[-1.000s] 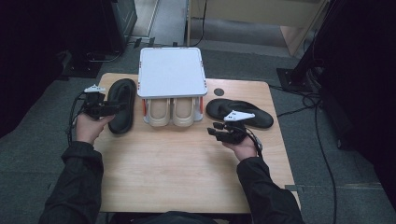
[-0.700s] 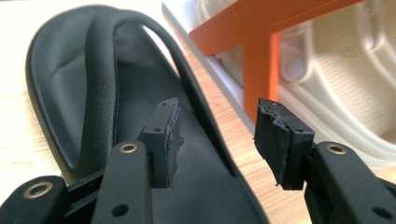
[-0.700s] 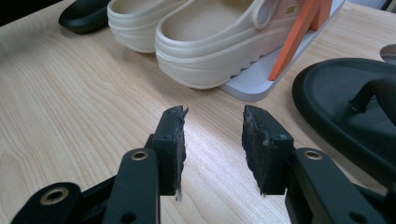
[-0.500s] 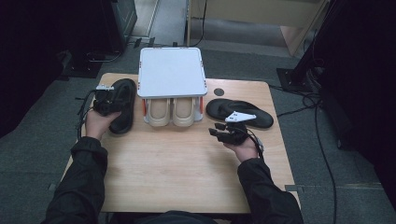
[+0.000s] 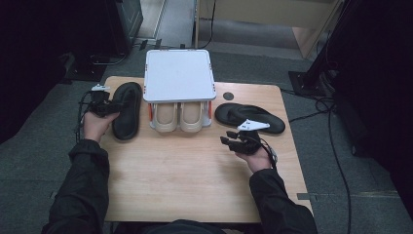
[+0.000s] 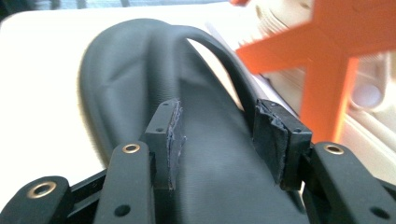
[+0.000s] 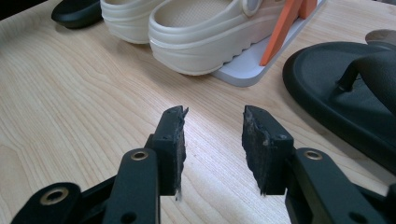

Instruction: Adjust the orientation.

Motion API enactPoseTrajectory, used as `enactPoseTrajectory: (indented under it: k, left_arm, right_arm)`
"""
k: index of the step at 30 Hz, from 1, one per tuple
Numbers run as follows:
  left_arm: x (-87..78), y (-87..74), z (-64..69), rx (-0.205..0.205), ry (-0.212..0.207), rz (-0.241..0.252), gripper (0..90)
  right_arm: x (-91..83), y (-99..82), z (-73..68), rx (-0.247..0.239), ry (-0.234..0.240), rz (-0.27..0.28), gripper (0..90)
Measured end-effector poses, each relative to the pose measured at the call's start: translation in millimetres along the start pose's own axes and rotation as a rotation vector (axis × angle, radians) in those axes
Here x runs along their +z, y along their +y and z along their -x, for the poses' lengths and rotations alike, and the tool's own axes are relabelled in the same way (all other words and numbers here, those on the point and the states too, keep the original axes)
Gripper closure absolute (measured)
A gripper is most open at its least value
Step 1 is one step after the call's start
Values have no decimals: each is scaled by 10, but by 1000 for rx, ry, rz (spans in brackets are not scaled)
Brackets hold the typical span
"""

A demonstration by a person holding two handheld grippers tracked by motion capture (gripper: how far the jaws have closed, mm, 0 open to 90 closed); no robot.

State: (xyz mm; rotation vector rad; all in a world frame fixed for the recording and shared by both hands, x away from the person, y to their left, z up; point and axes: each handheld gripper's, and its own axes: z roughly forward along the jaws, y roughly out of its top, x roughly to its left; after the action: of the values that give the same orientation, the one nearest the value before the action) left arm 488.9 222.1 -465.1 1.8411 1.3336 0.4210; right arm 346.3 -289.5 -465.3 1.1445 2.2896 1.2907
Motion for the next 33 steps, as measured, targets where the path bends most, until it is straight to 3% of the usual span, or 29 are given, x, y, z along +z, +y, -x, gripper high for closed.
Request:
enactPoseTrajectory:
  k: [2, 5, 10, 16, 23, 31, 33]
  left_arm:
    - [-3, -20, -65, -10, 15, -5, 518]
    - [53, -9, -135, 5, 32, -77, 503]
    - [138, -71, -213, -18, 28, -97, 501]
    - [206, -105, -220, -22, -7, -87, 520]
    - [230, -107, -216, -20, 11, -90, 635]
    - [222, -108, -238, -57, -7, -86, 677]
    - [206, -106, -249, -72, -28, -90, 680]
  right_arm:
    - [8, 1, -3, 2, 2, 2, 598]
    - [18, 1, -6, 2, 4, -5, 598]
    - [33, -4, -8, 5, 3, -9, 598]
    - [50, -5, -10, 1, 3, -14, 597]
    - [72, -6, -20, -6, 4, -20, 597]
    - [71, -3, -26, -13, 5, -21, 598]
    - [72, -3, -26, -13, 4, -21, 598]
